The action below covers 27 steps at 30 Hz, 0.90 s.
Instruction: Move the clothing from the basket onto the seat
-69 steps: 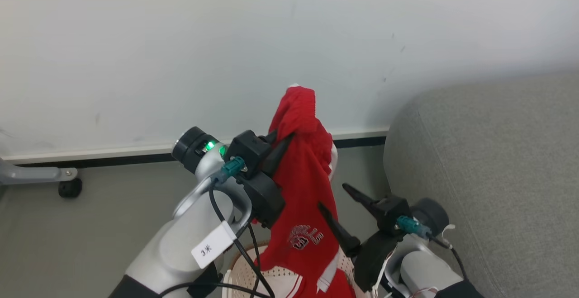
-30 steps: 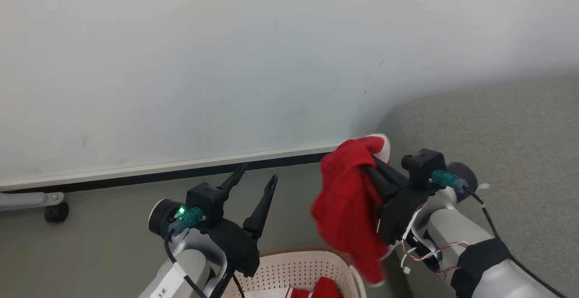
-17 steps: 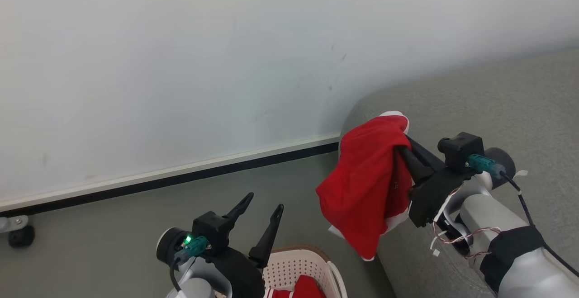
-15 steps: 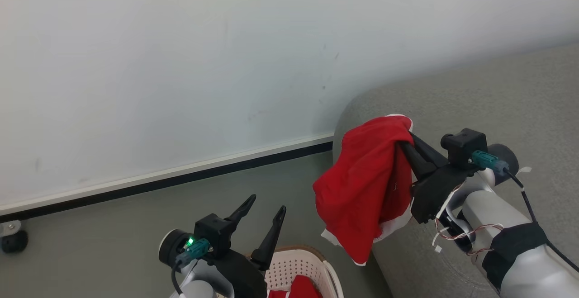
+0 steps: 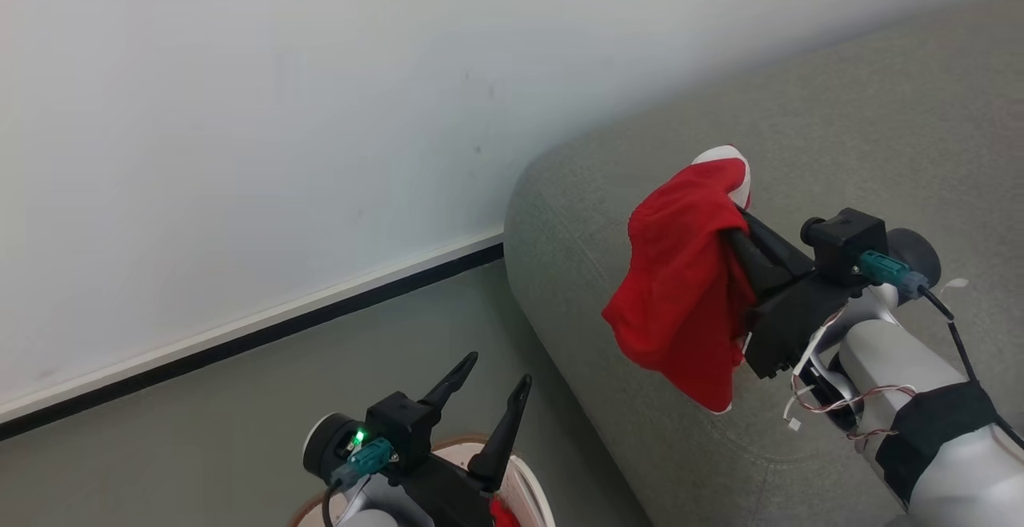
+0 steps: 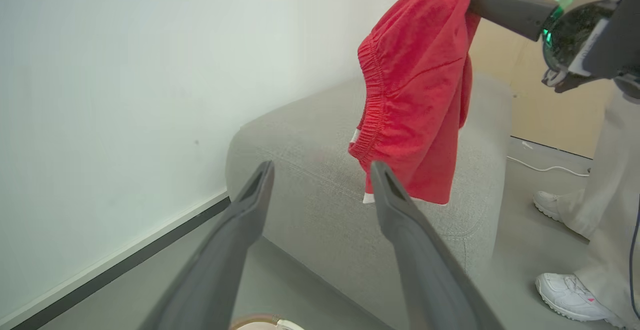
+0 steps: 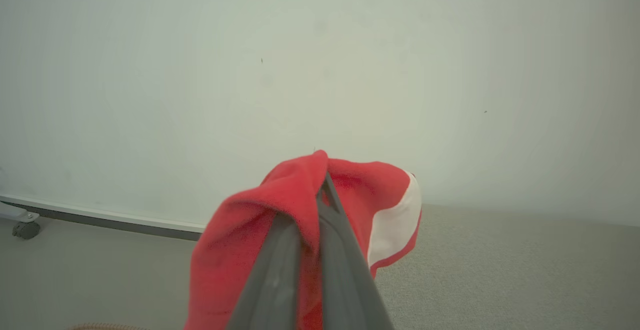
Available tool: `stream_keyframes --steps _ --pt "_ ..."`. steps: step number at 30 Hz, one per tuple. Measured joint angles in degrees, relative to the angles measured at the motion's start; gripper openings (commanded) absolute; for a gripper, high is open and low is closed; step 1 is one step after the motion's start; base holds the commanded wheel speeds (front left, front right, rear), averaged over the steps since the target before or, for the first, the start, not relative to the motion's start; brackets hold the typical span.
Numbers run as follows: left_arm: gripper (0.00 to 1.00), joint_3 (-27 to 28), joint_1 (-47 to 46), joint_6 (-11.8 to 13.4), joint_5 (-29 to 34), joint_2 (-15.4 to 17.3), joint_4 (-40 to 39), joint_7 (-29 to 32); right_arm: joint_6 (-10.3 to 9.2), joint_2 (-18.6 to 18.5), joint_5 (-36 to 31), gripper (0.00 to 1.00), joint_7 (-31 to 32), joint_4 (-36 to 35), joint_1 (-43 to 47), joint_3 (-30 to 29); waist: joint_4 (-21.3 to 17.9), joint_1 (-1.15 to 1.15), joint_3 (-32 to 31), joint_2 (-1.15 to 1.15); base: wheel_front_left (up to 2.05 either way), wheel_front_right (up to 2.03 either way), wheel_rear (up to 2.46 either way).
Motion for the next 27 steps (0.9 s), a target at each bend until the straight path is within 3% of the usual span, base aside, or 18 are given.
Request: stream_keyframes --steps 8,17,27 --pt "1.00 -0.87 0.53 0.51 1.00 -0.35 -1.68 -0.21 -0.70 -2.57 0.00 0.00 0.00 -1.99 1.31 -1.94 -3.85 0.00 1.66 0.00 0.00 0.00 0.00" --pt "1.00 -2.07 0.36 0.45 2.55 -0.29 -3.96 -0.21 -1.58 -3.26 0.08 0.00 0.00 -2.64 0.38 -4.15 -4.24 0.00 5.03 0.00 0.00 0.00 0.00" --pt "1.00 -2.36 -3.02 0.96 5.04 1.43 -9.82 -0.05 -1.51 -6.04 1.23 0.00 1.07 1.58 -16.47 -9.36 -2.10 0.01 11.18 0.00 0.00 0.00 0.00"
